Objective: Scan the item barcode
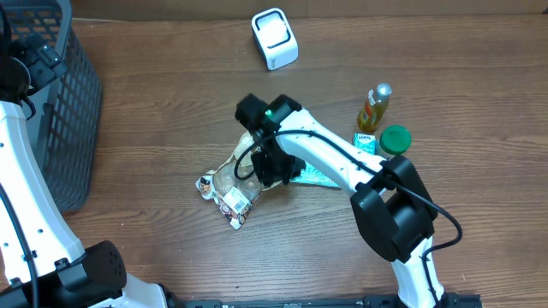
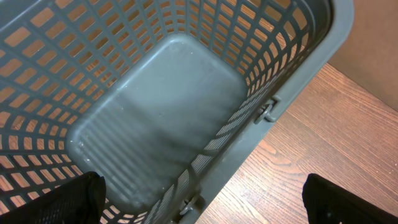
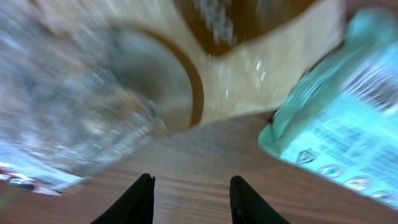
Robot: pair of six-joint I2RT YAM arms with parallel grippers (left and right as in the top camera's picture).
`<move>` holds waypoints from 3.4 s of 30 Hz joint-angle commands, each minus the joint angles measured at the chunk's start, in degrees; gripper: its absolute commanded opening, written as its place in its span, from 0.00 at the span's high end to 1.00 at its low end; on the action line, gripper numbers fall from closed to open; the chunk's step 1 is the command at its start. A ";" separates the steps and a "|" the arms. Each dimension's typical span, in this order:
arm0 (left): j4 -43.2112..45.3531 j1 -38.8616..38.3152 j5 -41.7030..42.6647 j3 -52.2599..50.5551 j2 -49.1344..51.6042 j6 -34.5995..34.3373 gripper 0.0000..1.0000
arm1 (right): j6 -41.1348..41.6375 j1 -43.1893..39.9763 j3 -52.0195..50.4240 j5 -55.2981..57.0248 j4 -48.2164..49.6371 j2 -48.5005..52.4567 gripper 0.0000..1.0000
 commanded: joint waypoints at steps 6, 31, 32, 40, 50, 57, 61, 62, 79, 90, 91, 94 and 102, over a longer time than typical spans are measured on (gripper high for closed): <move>0.22 -0.17 -0.15 0.52 0.15 1.03 0.00 | 0.28 4.31 -7.98 -4.76 5.81 -1.01 0.64; 0.22 -0.17 -0.15 0.52 0.15 1.03 0.00 | -0.02 5.70 -7.21 -1.05 28.09 -1.16 0.39; 0.22 -0.17 -0.15 0.52 0.15 1.03 0.00 | -0.02 5.55 -6.27 -1.05 27.06 -1.36 0.37; 0.22 -0.17 -0.15 0.52 0.15 1.03 0.00 | -6.29 2.43 1.11 -0.96 22.38 -2.29 0.25; 0.22 -0.17 -0.15 0.52 0.15 1.03 0.00 | -6.23 -3.08 0.52 0.98 24.52 -1.79 0.19; 0.22 -0.17 -0.15 0.52 0.15 1.03 0.01 | -6.23 -3.80 0.52 0.96 24.92 -1.75 0.18; 0.22 -0.17 -0.15 0.52 0.15 1.03 0.00 | -6.25 -3.80 0.52 0.98 24.44 -1.75 0.17; 0.22 -0.17 -0.15 0.52 0.15 1.03 0.00 | -6.25 -3.80 0.52 0.96 24.28 -1.75 0.17; 0.22 -0.17 -0.15 0.52 0.15 1.03 0.00 | -6.25 -3.80 0.52 0.98 23.82 -1.75 0.17; 0.22 -0.17 -0.15 0.52 0.15 1.03 0.00 | -6.25 -3.80 0.52 0.98 23.34 -1.75 0.16; 0.22 -0.17 -0.15 0.52 0.15 1.03 0.01 | -6.25 -3.80 0.52 0.96 23.37 -1.73 0.16; 0.22 -0.17 -0.15 0.52 0.15 1.03 0.00 | -6.25 -3.80 0.52 0.98 23.39 -1.75 0.15; 0.22 -0.17 -0.15 0.52 0.15 1.03 0.00 | -6.25 -3.80 0.52 0.98 23.34 -1.75 0.14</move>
